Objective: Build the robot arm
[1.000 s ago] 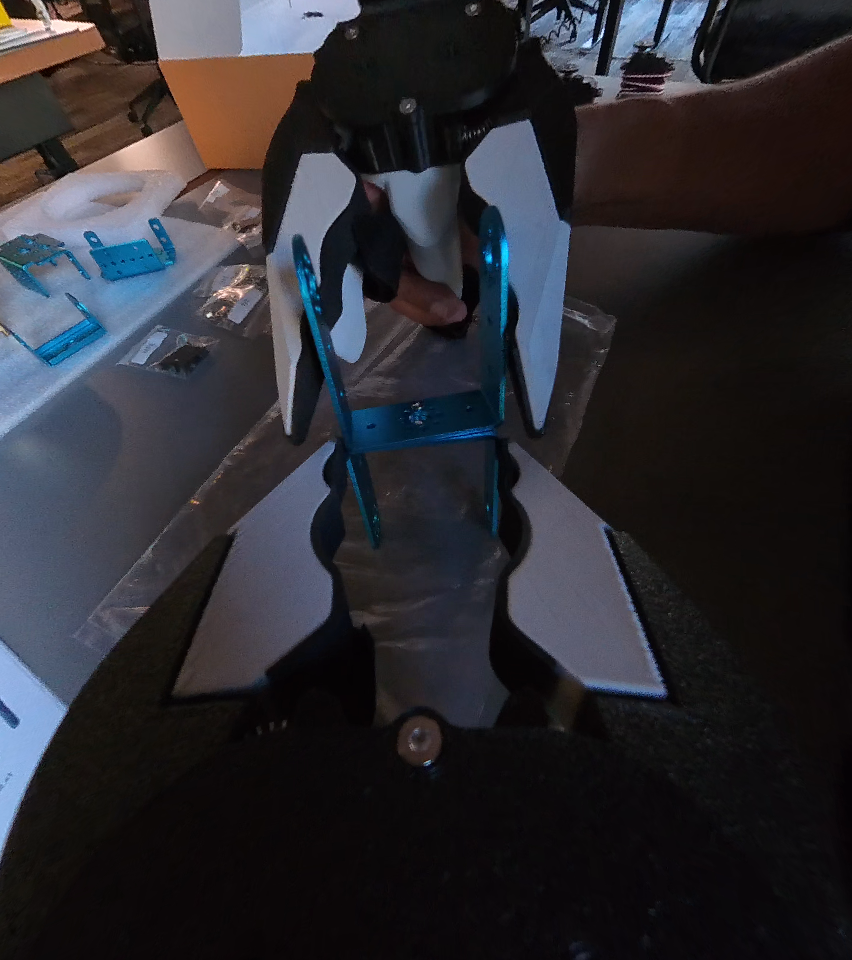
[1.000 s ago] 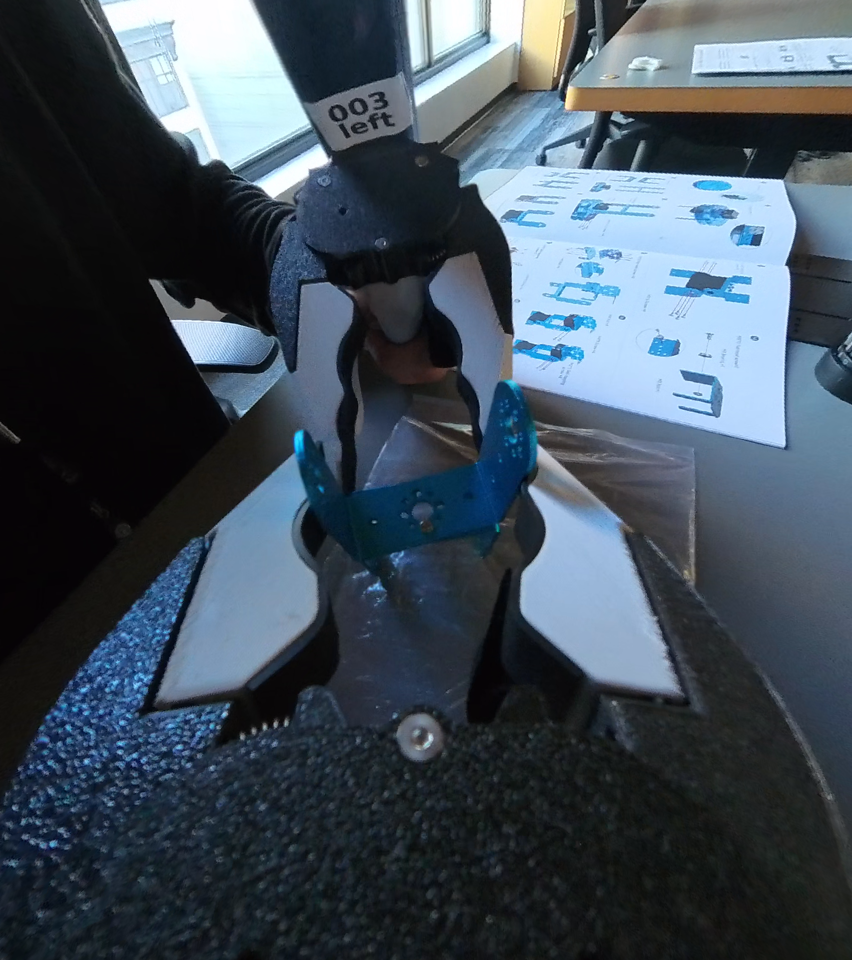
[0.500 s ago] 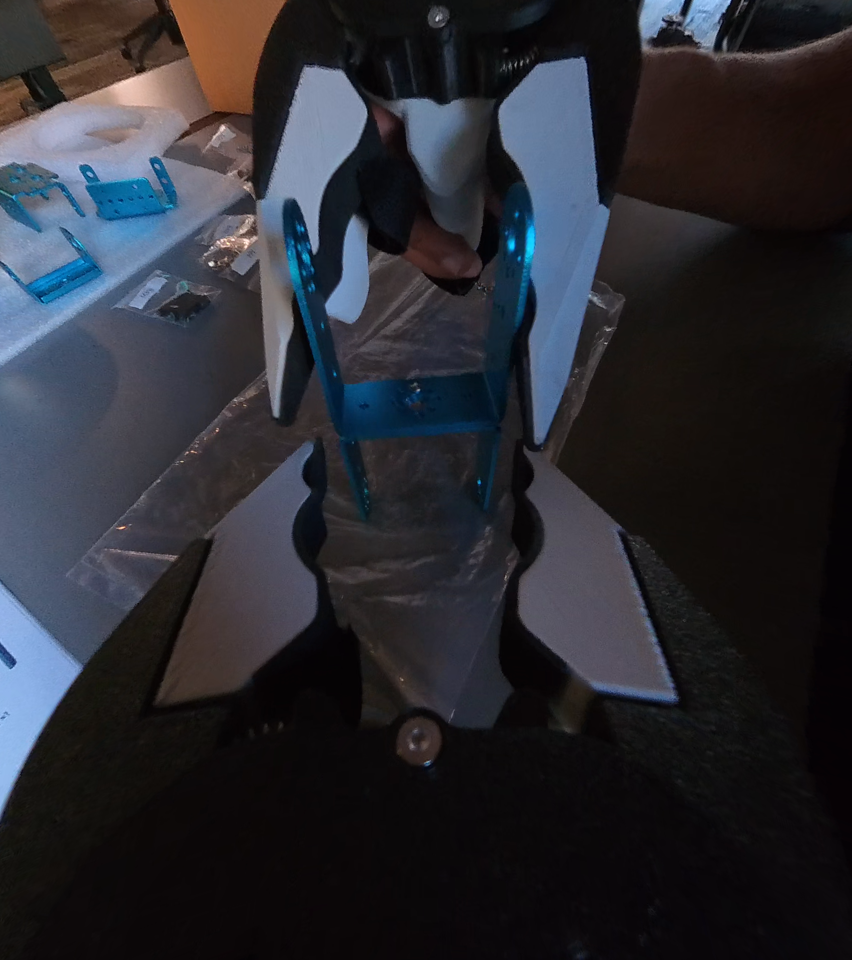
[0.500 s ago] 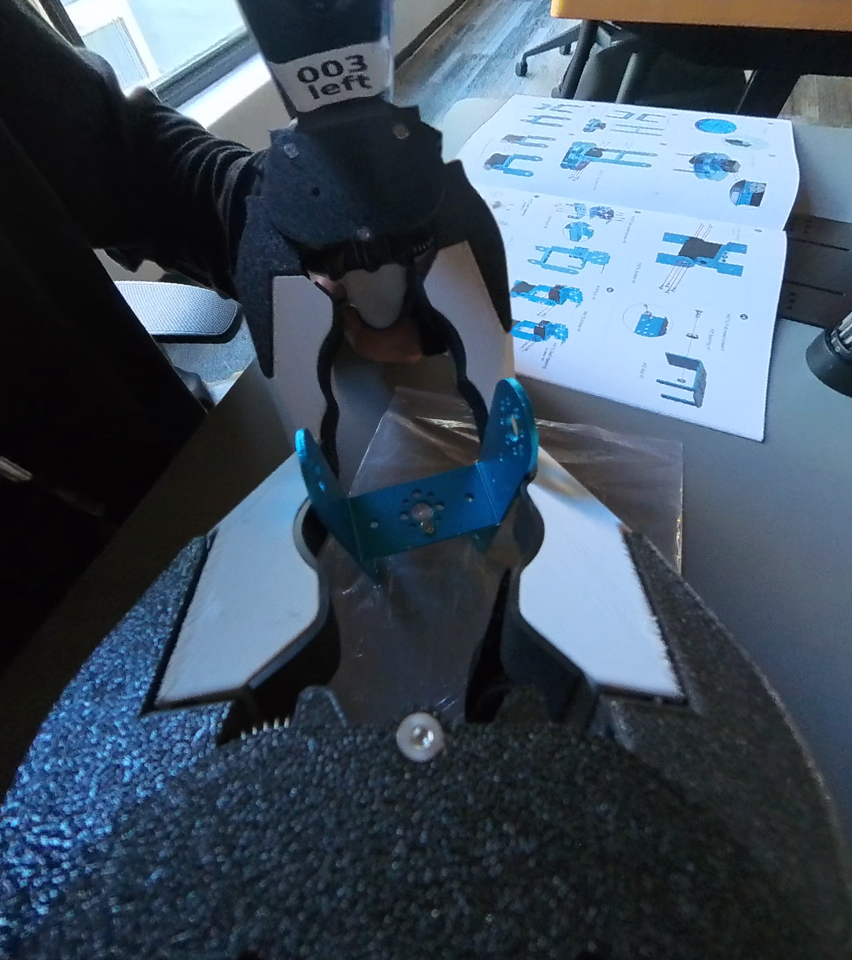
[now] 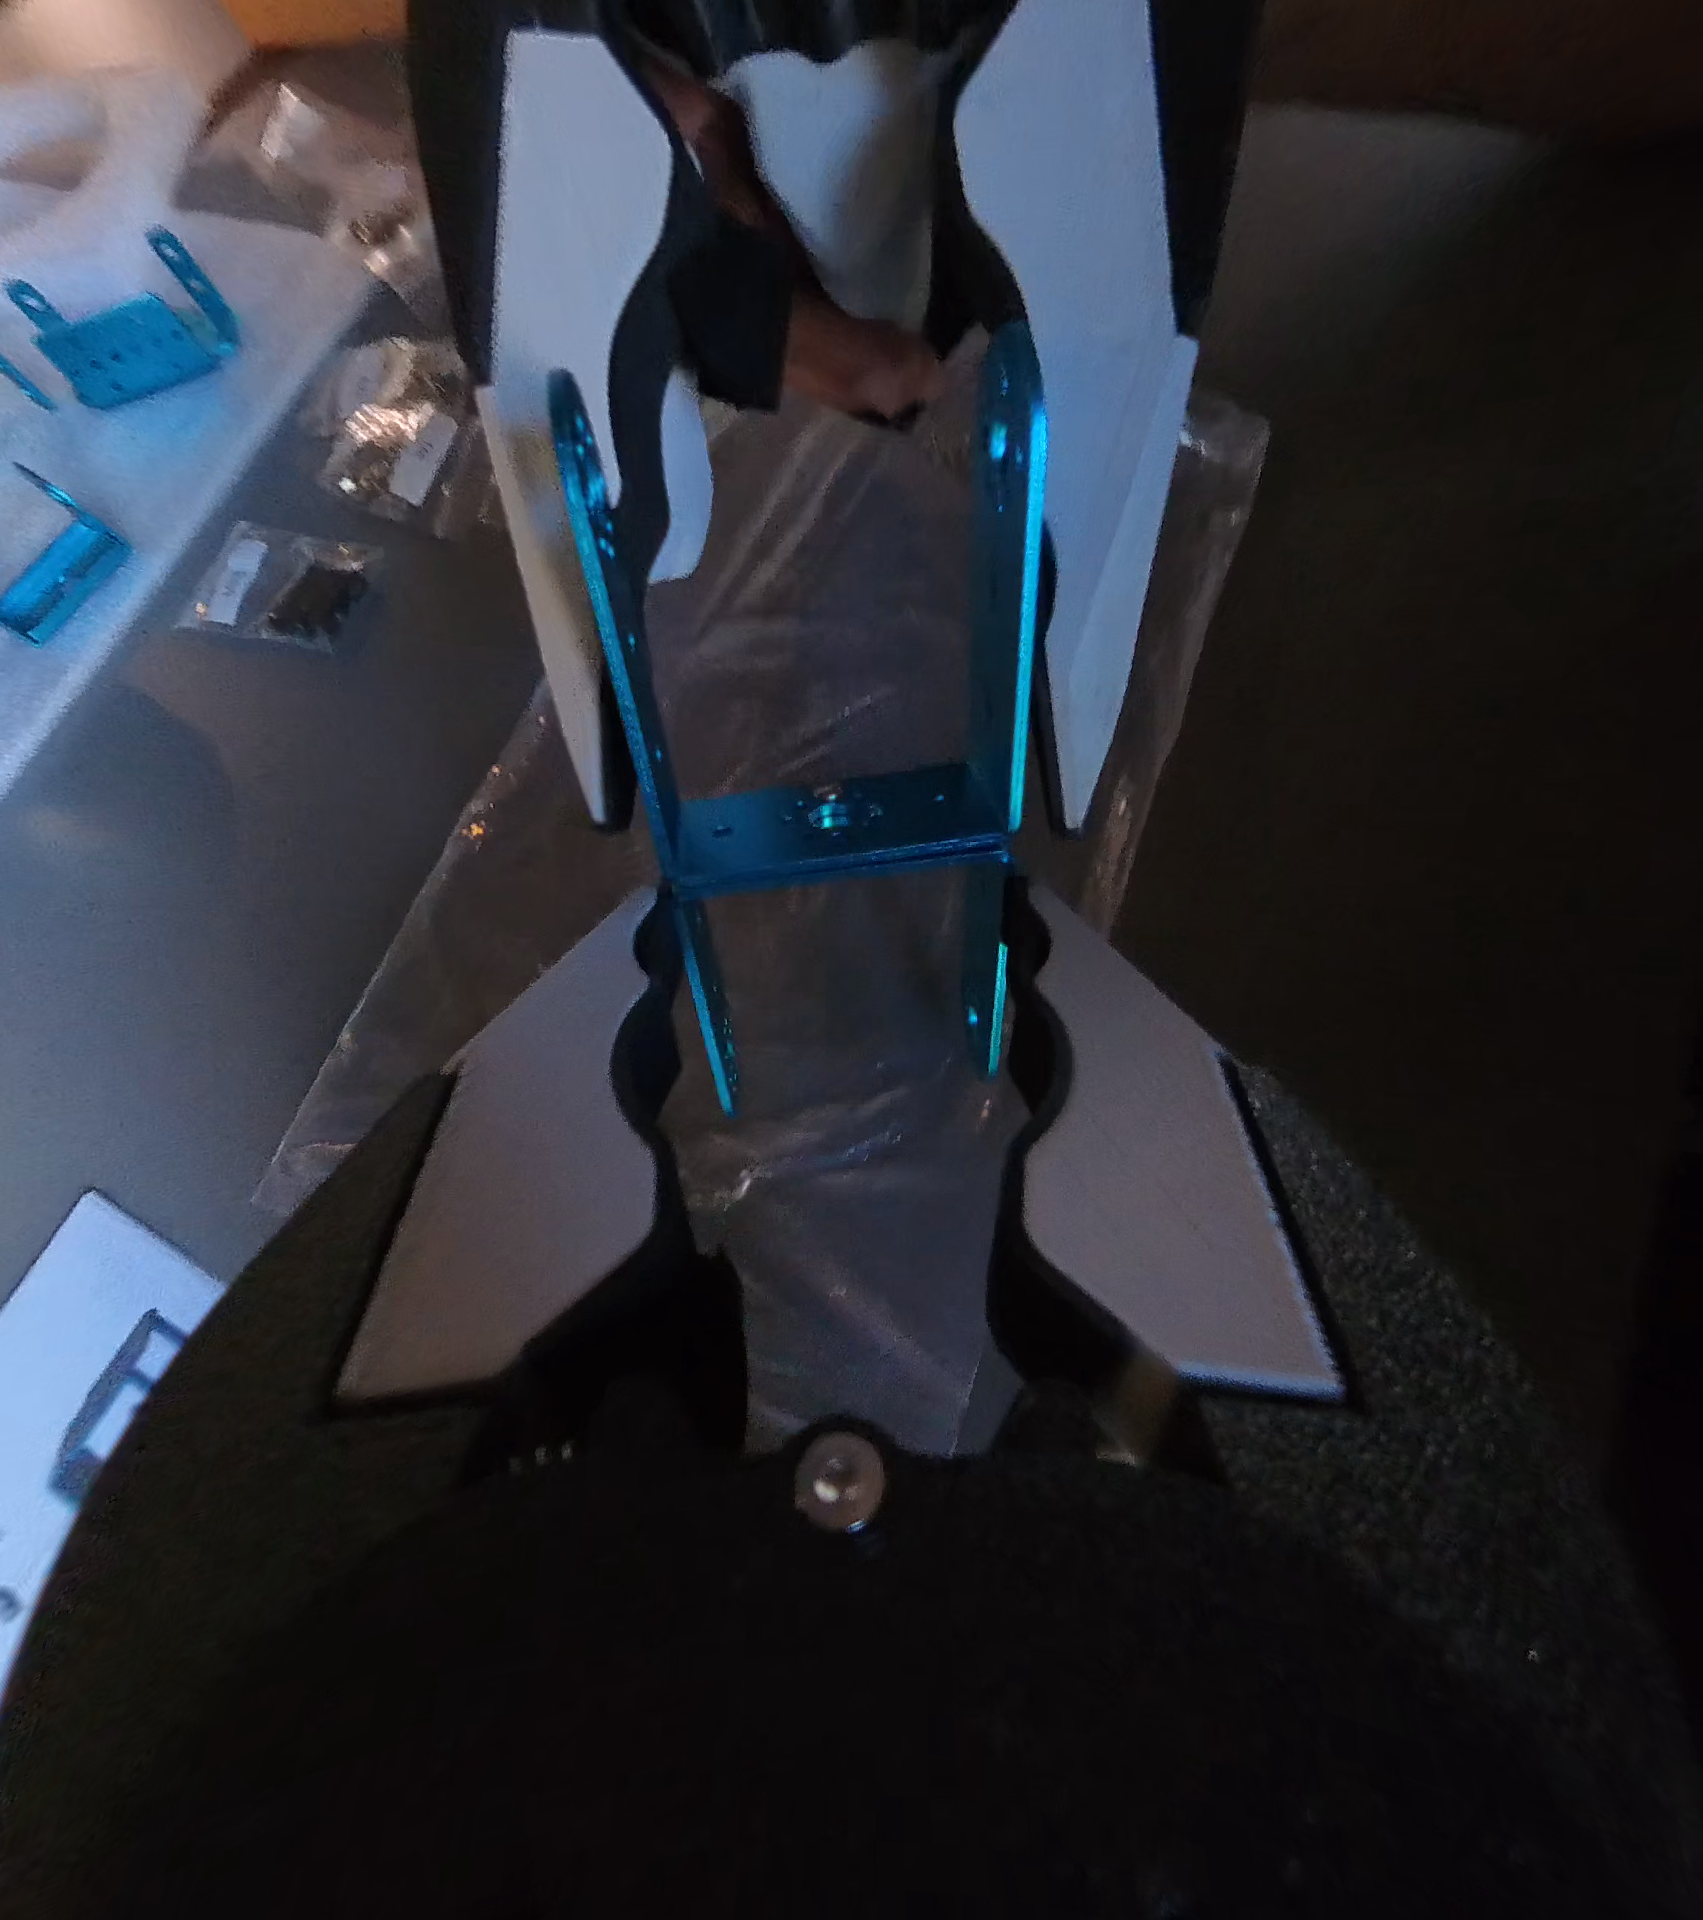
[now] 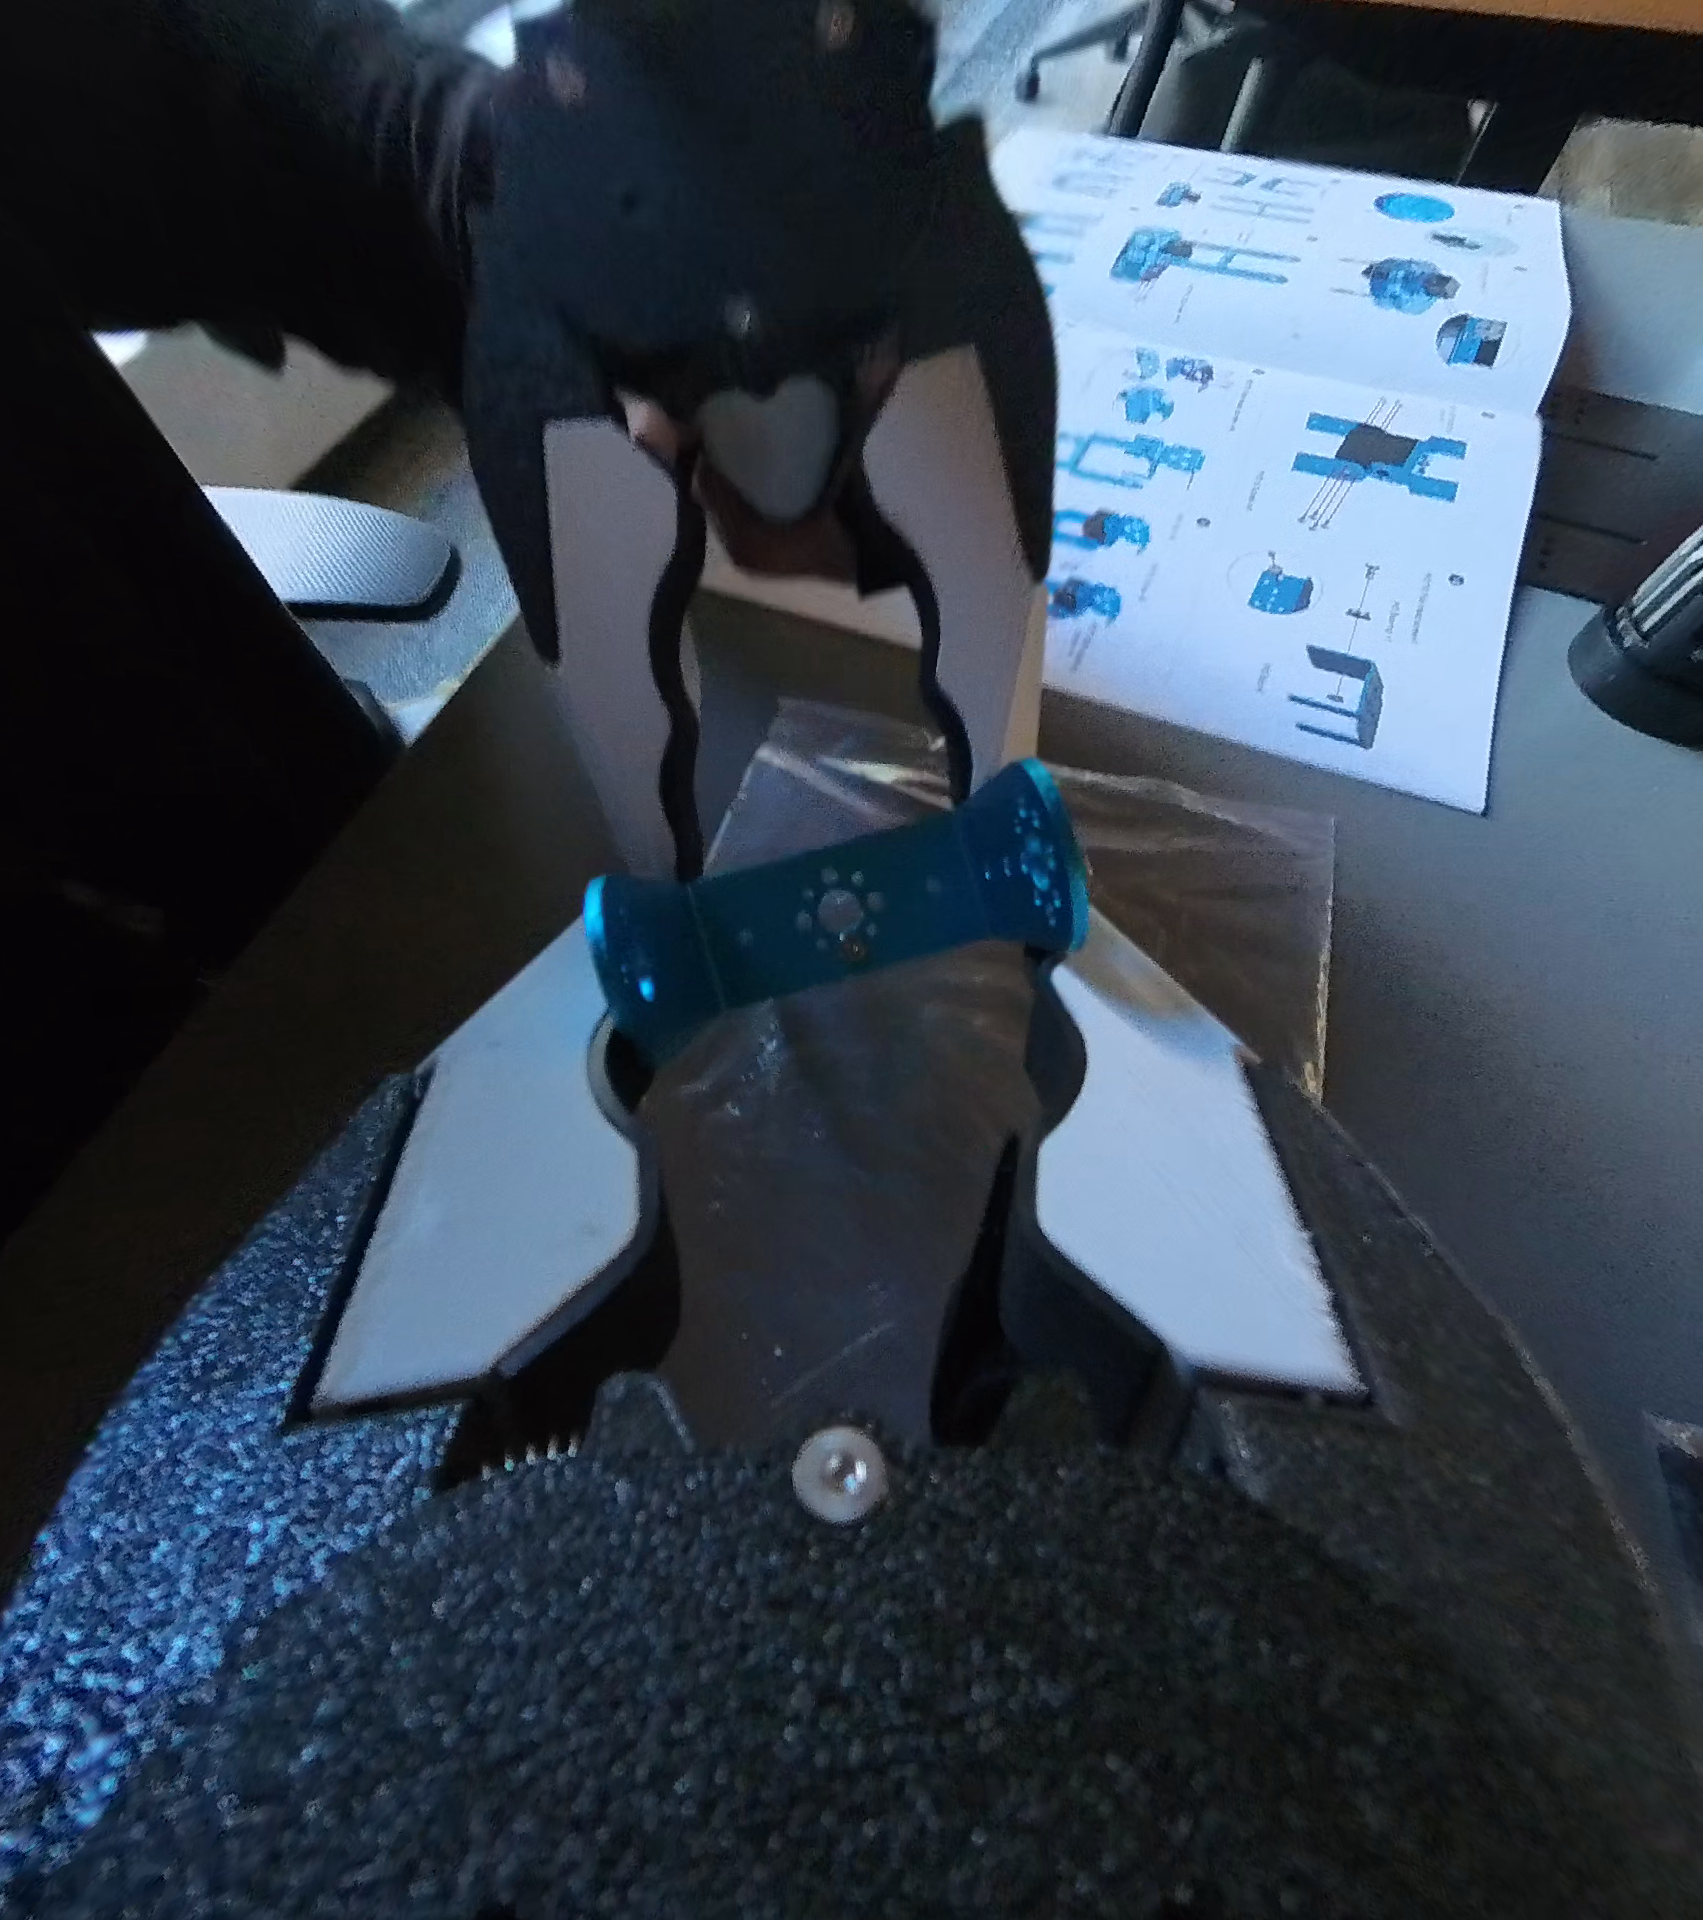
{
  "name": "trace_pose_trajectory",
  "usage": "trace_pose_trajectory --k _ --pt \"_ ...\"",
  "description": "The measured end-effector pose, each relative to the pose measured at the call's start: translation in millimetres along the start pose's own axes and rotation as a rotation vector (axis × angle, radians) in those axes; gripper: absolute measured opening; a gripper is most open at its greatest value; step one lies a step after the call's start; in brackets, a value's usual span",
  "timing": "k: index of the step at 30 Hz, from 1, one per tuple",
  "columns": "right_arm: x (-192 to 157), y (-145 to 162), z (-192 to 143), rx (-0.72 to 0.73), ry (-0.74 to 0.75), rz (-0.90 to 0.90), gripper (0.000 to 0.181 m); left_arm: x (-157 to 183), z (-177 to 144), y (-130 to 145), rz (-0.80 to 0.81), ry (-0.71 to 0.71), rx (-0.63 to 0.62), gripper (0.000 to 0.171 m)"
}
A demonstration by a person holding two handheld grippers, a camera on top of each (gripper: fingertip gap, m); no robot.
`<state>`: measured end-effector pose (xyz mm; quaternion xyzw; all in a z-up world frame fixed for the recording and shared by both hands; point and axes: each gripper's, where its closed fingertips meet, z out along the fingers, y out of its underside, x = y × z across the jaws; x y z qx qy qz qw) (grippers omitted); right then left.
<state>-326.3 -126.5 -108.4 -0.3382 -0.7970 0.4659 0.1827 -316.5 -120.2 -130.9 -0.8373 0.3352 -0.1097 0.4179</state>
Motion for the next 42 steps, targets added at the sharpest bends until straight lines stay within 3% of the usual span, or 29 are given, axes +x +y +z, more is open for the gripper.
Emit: trace_pose_trajectory --k 6,8,16,19,23,29,35,42 --pt "9.5 33.7 10.4 -0.107 0.028 0.031 0.071 -7.5 1.6 21.2 0.058 0.119 -0.251 0.063" --pt "9.6 46.0 11.5 -0.171 0.035 0.041 0.062 -10.8 1.7 27.2 0.084 0.151 -0.324 0.062" --pt "2.4 53.0 3.2 -0.182 0.067 0.089 0.072 -8.3 2.2 34.2 0.192 0.218 -0.494 0.062" --pt "7.5 61.8 -3.6 -0.208 0.143 0.070 0.076 -7.2 4.6 37.0 0.214 0.231 -0.557 0.062" --pt "13.5 74.6 -10.6 -0.257 0.235 0.076 0.089 -3.3 13.3 38.6 0.254 0.233 -0.611 0.062" --pt "-5.8 78.9 -11.4 -0.247 0.144 0.107 0.074 2.7 21.7 37.5 0.279 0.261 -0.668 0.062" --pt "-11.9 84.2 -16.0 -0.260 0.103 0.153 0.081 8.3 25.4 36.7 0.276 0.320 -0.706 0.063" --pt "-14.5 81.5 -70.2 -0.105 0.147 0.256 0.072 8.7 30.1 38.1 0.262 0.340 -0.734 0.068"
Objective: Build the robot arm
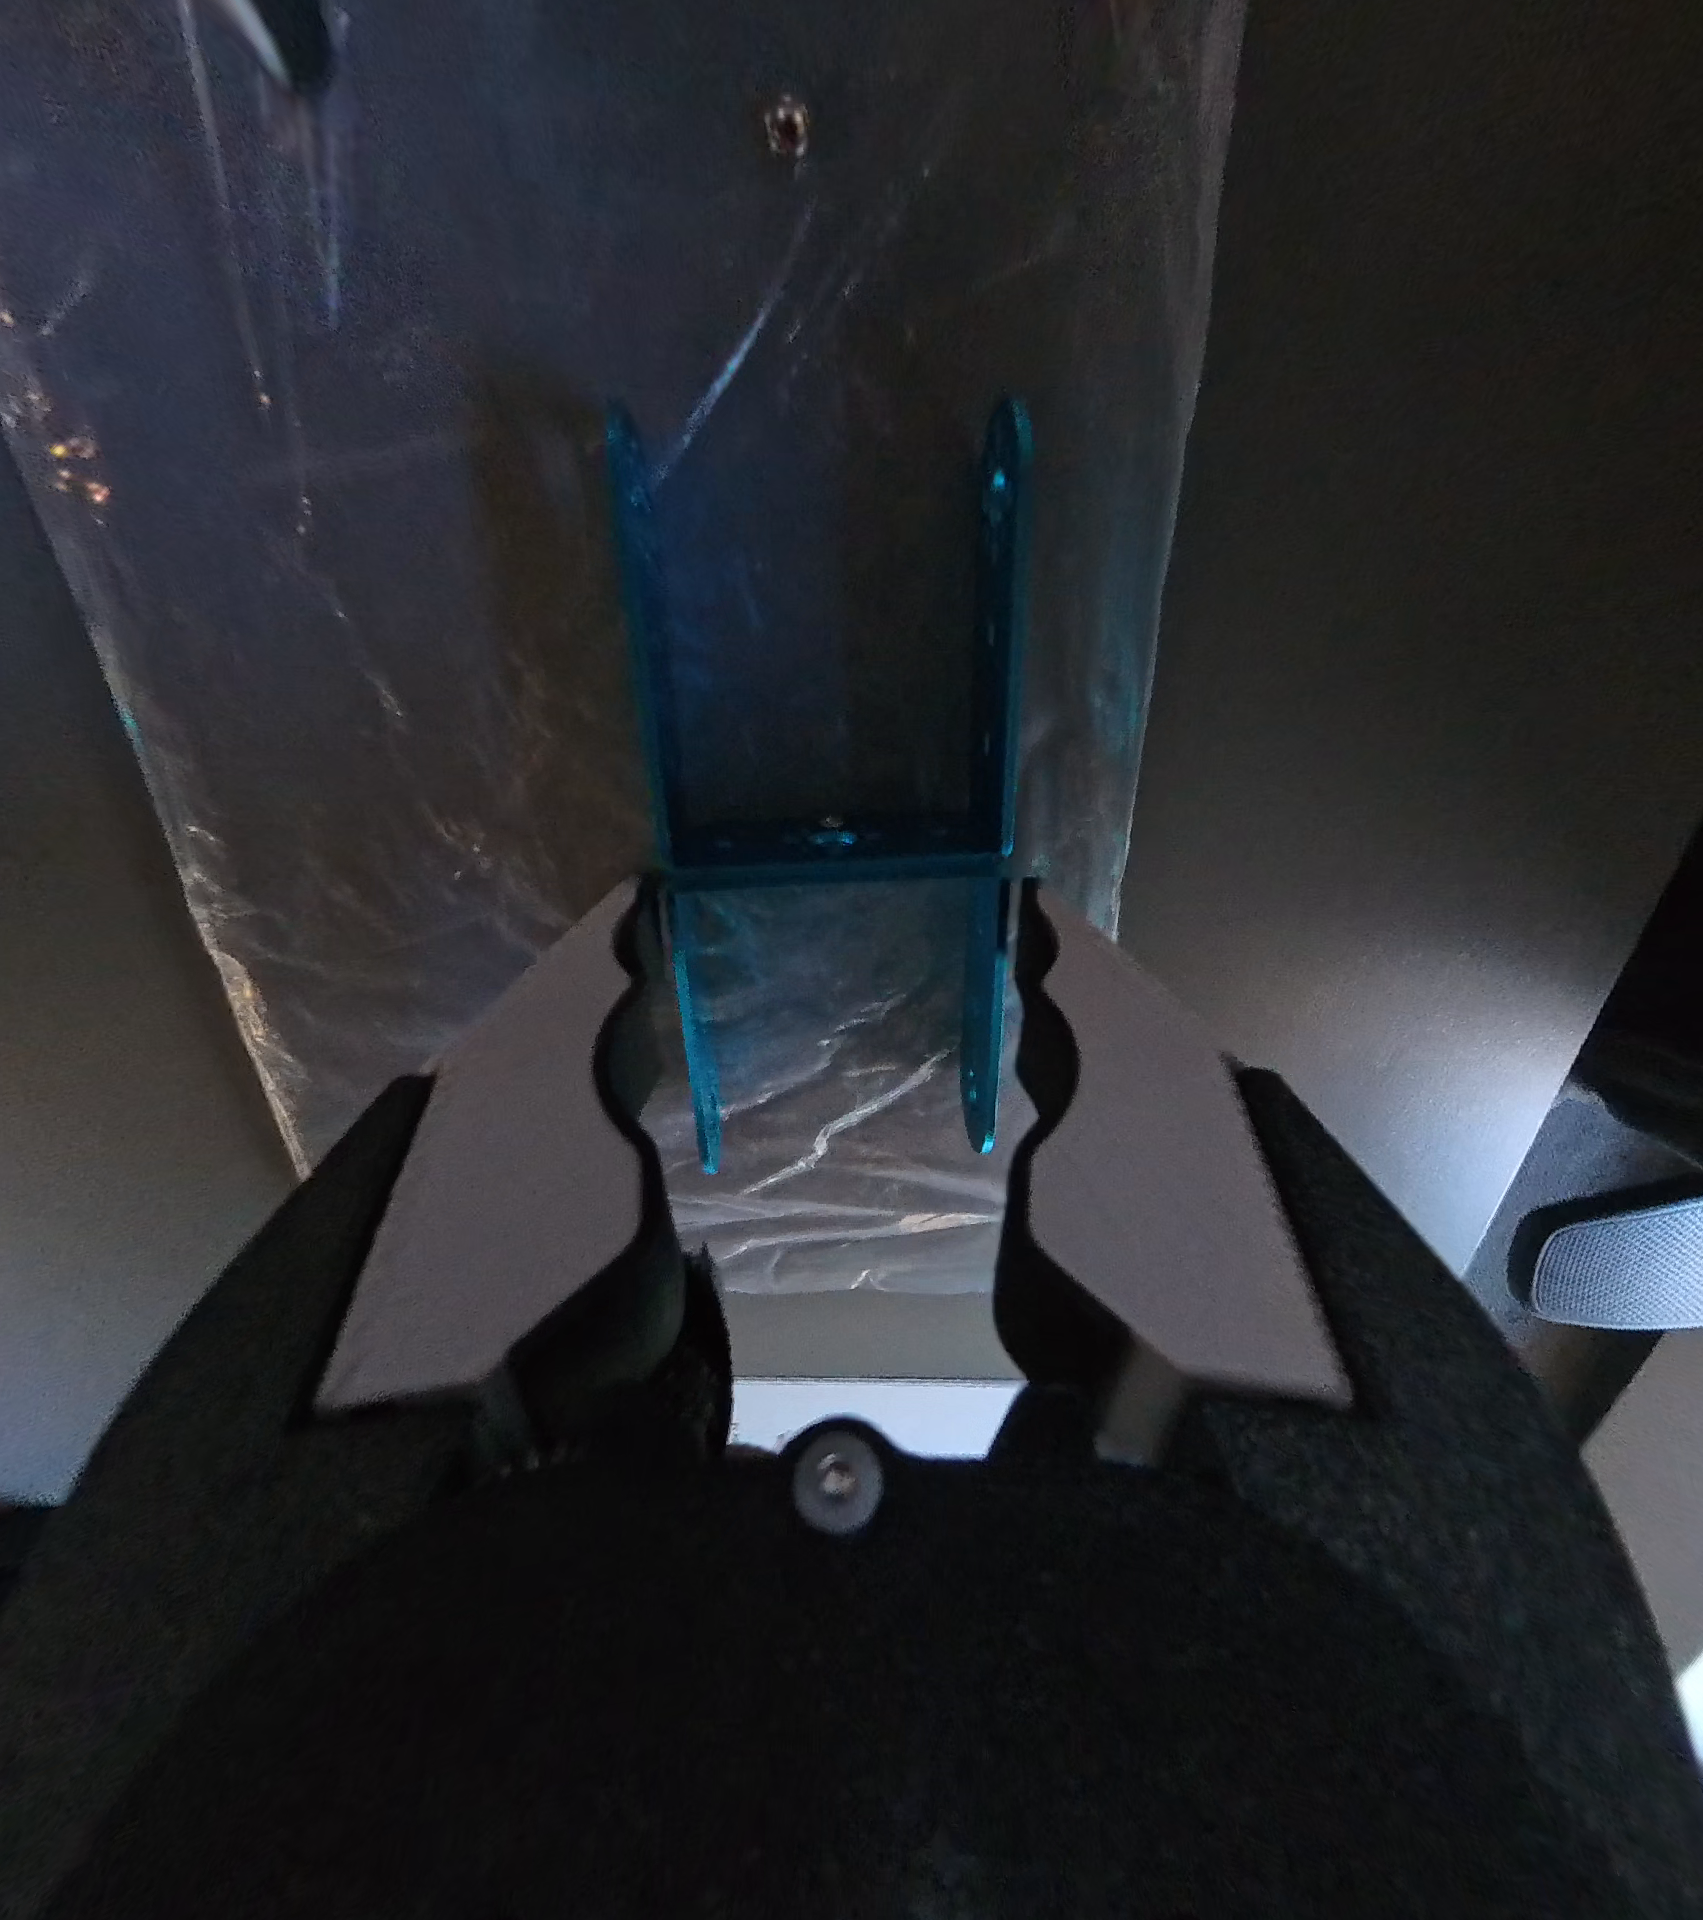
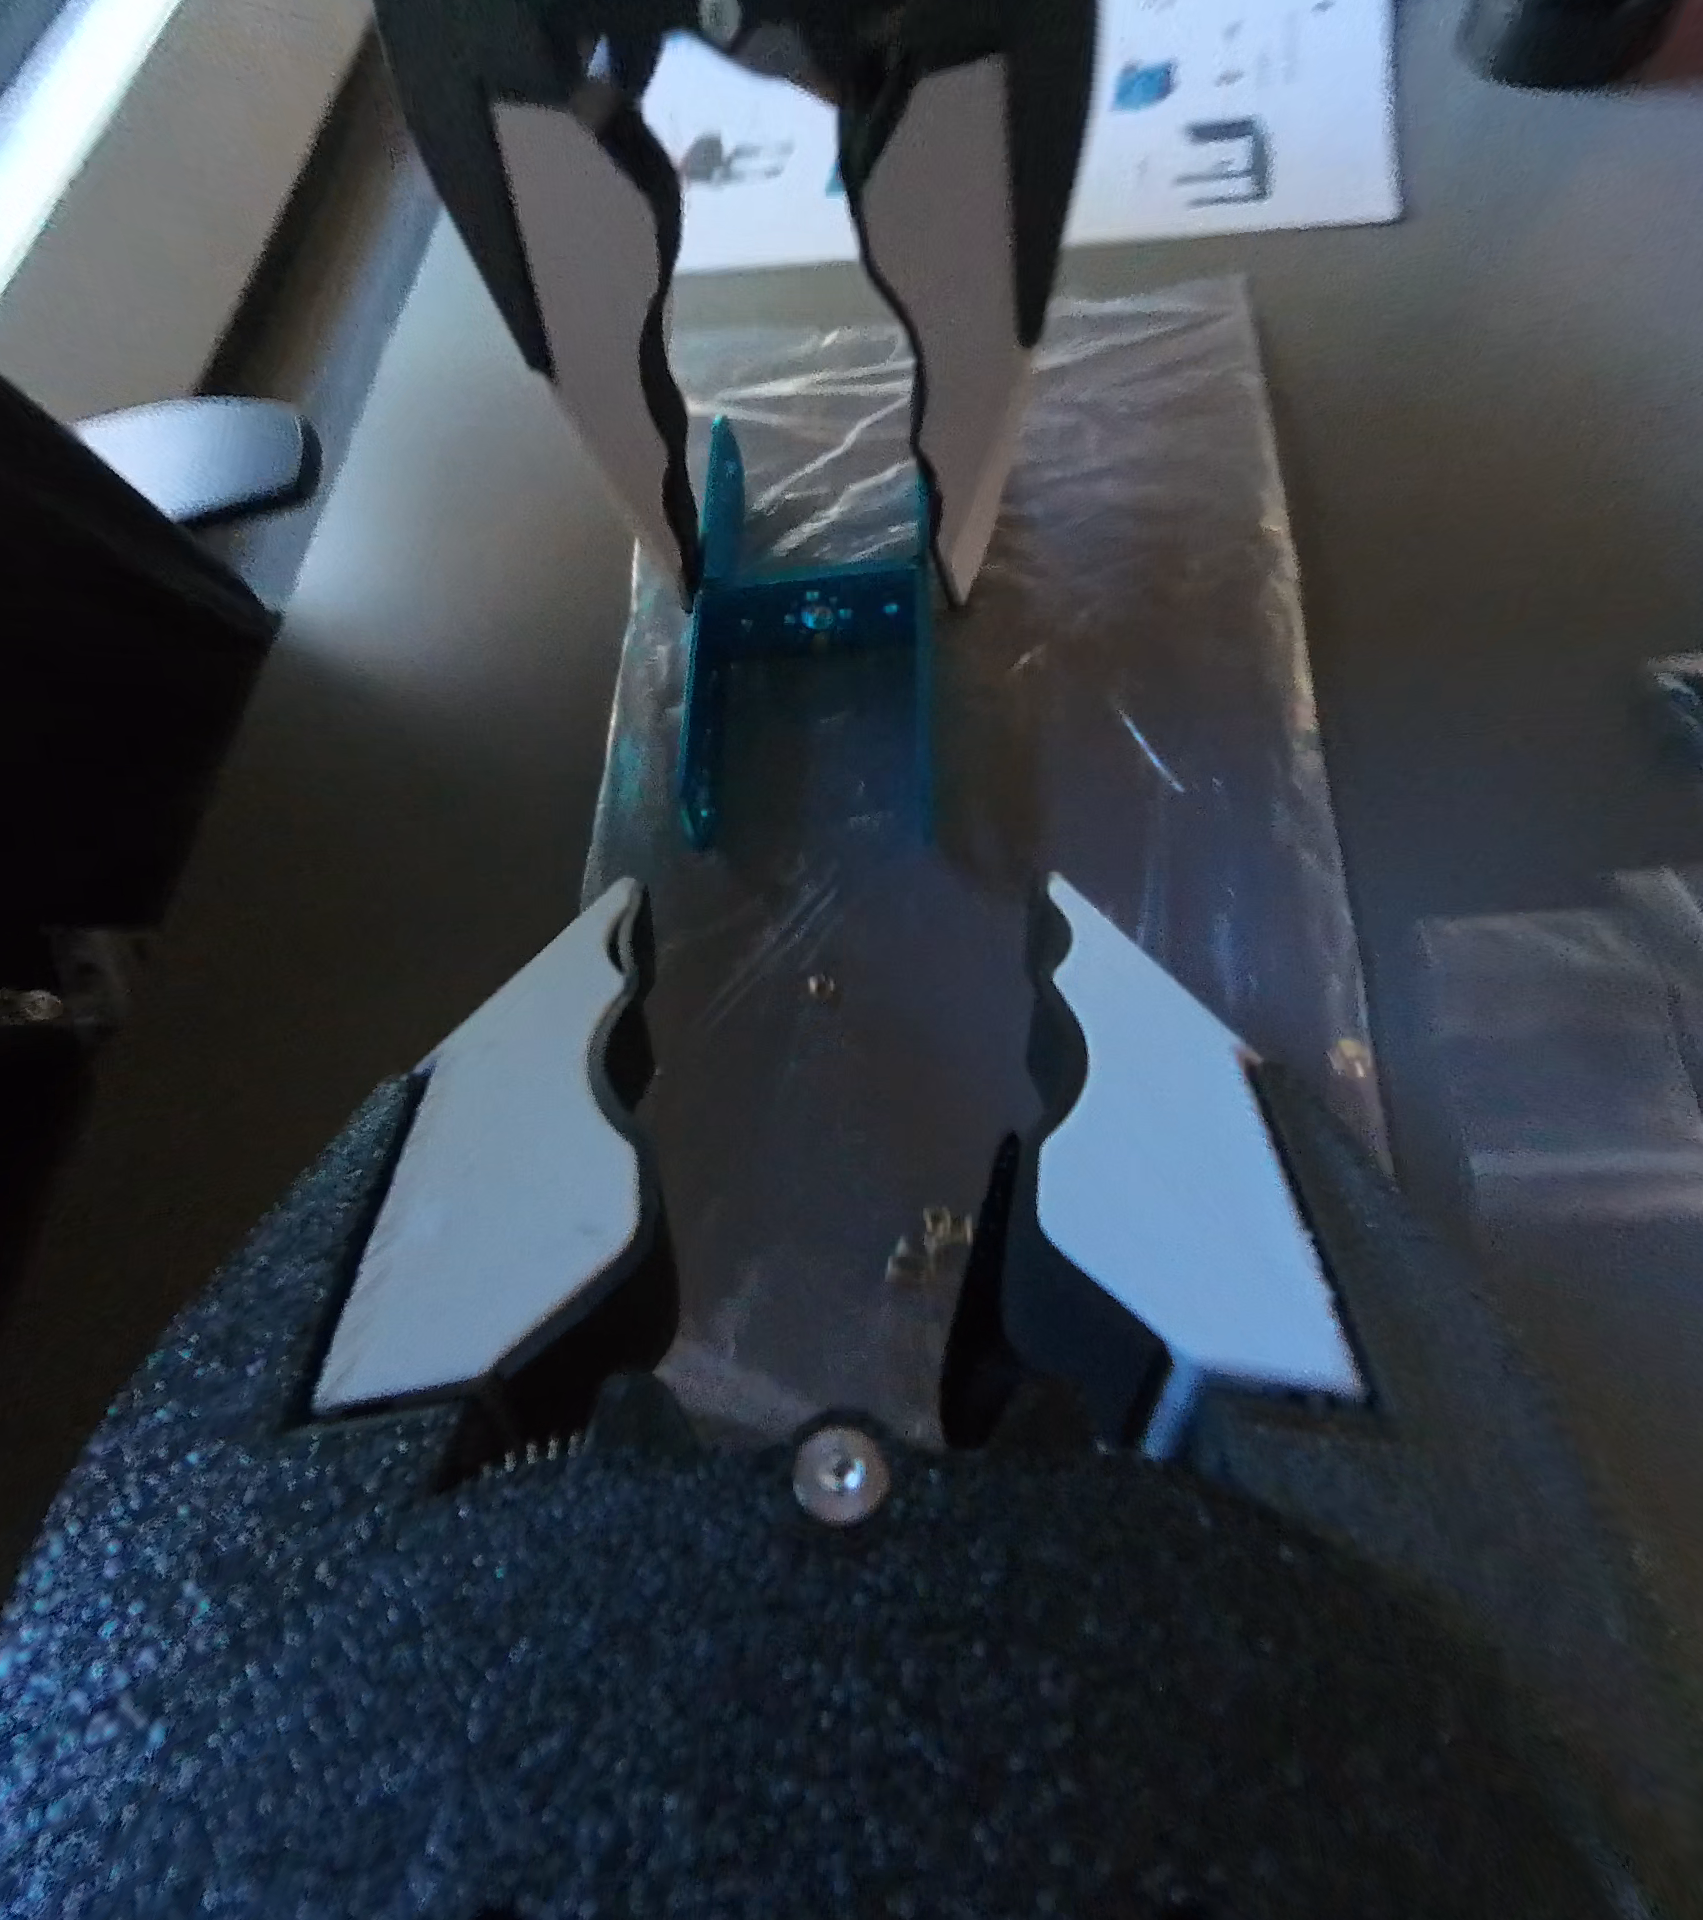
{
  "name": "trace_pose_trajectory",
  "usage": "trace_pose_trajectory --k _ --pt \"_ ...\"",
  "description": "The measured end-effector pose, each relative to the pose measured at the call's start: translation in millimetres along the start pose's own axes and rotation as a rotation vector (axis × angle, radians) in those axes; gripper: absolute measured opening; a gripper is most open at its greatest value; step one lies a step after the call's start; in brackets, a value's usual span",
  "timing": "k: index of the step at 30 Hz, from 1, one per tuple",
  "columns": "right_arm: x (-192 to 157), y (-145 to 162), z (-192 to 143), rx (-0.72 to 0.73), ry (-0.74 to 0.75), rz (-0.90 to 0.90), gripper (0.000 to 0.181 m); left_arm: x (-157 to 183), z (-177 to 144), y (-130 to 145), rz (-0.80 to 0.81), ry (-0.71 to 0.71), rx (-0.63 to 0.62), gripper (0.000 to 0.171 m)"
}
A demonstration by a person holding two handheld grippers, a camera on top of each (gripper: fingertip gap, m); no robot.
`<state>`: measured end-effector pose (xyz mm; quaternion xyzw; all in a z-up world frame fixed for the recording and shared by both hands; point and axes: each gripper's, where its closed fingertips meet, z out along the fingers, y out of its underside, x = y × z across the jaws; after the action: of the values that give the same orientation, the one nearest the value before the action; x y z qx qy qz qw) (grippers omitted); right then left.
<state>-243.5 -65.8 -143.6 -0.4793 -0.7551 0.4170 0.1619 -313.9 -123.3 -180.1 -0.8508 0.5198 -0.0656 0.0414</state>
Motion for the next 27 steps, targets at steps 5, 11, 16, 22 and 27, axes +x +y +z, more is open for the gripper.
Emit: trace_pose_trajectory --k 5,11,16,22,27 --pt "1.5 -7.3 -54.8 0.275 0.116 0.023 0.069 2.5 -13.2 -5.3 -0.009 -0.094 0.053 0.079" --pt "7.0 3.5 -79.2 0.337 0.300 -0.012 0.078 19.7 -71.1 -11.0 -0.326 -0.373 0.532 0.071" --pt "16.1 8.9 -83.3 0.314 0.365 0.006 0.070 79.4 -105.4 28.6 -0.710 -0.764 1.009 0.058" --pt "6.2 0.1 -78.0 0.321 0.356 -0.022 0.054 142.1 -102.6 31.8 -0.829 -0.945 1.201 0.055" --pt "-2.9 -24.2 -60.3 0.327 0.365 0.000 0.060 126.0 -138.1 48.5 -0.906 -1.150 1.269 0.051"
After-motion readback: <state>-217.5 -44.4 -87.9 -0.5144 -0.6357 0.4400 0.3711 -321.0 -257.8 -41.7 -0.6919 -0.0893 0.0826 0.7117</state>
